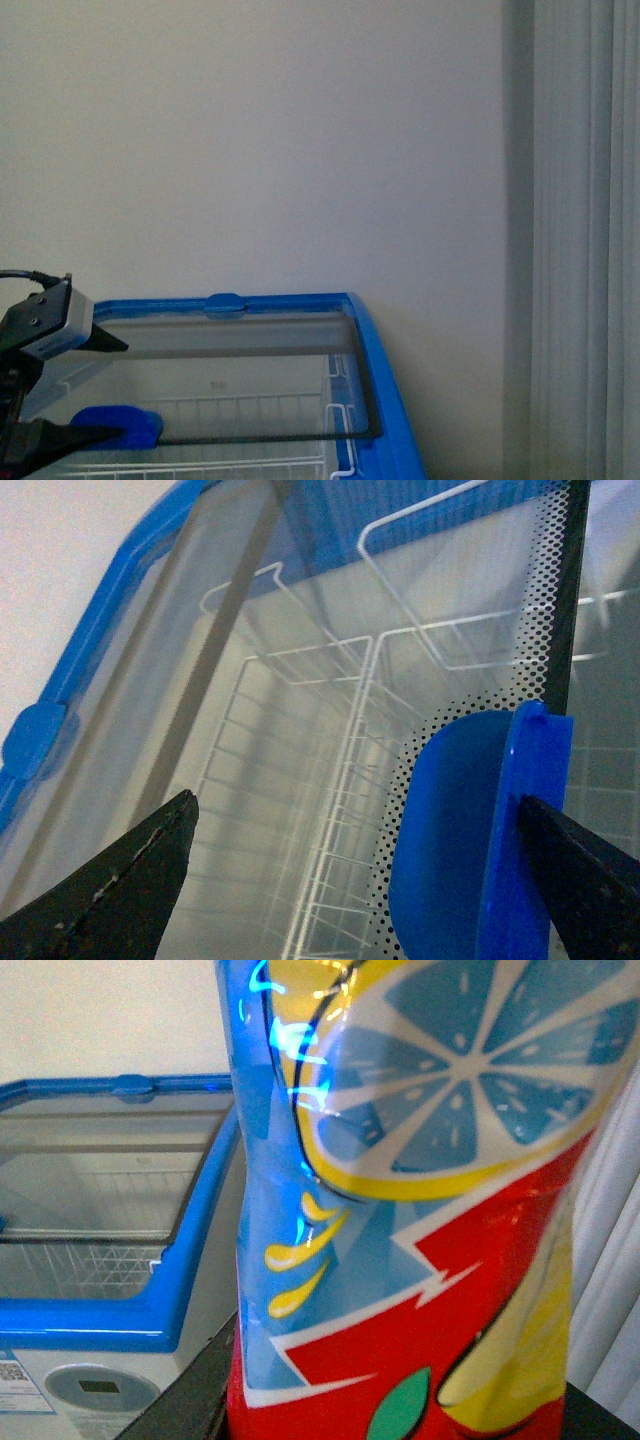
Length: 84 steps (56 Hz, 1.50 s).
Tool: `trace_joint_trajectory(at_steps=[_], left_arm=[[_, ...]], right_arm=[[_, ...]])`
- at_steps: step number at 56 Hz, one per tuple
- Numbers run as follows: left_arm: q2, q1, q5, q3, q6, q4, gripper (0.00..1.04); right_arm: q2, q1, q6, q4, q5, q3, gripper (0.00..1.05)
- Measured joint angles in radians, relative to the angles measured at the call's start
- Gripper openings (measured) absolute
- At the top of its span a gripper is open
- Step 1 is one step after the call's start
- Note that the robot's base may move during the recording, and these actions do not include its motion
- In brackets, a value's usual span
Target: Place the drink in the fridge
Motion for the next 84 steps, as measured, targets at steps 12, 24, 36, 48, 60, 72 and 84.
trace_joint_trajectory(at_steps=[12, 24, 36, 48, 60, 72, 84], left_arm=[[0.105, -0.021, -0.056, 0.163, -0.07, 0.057, 0.97], [0.19, -0.054, -0.155, 0.272, -0.123, 0.183, 0.97], [0.236, -0.082, -0.238, 0.279, -0.204, 0.356, 0.97], [0.147, -0.09, -0.465, 0.038, -0.401, 0.632, 0.97], [-0.243, -0.05, -0.707, -0.446, -0.938, 0.801, 0.97], [-0.982, 0.051, -0.699, -1.069, -1.293, 0.607, 0.64], [-1.349, -0.004, -0.758, -1.281, -1.329, 0.533, 0.25]], right_arm=[[0.0, 0.0, 0.0, 0.0, 0.0, 0.0, 0.44], [0.0, 0.0, 0.0, 0.0, 0.0, 0.0, 0.44], [0.0, 0.0, 0.0, 0.0, 0.0, 0.0, 0.44], [0.0, 0.0, 0.0, 0.0, 0.0, 0.0, 0.44], [0.0, 0.0, 0.0, 0.0, 0.0, 0.0, 0.44], [0.181, -0.063, -0.276, -0.369, -0.272, 0.155, 0.44], [0.566, -0.037, -0.587, -0.183, -0.409, 0.334, 0.44]])
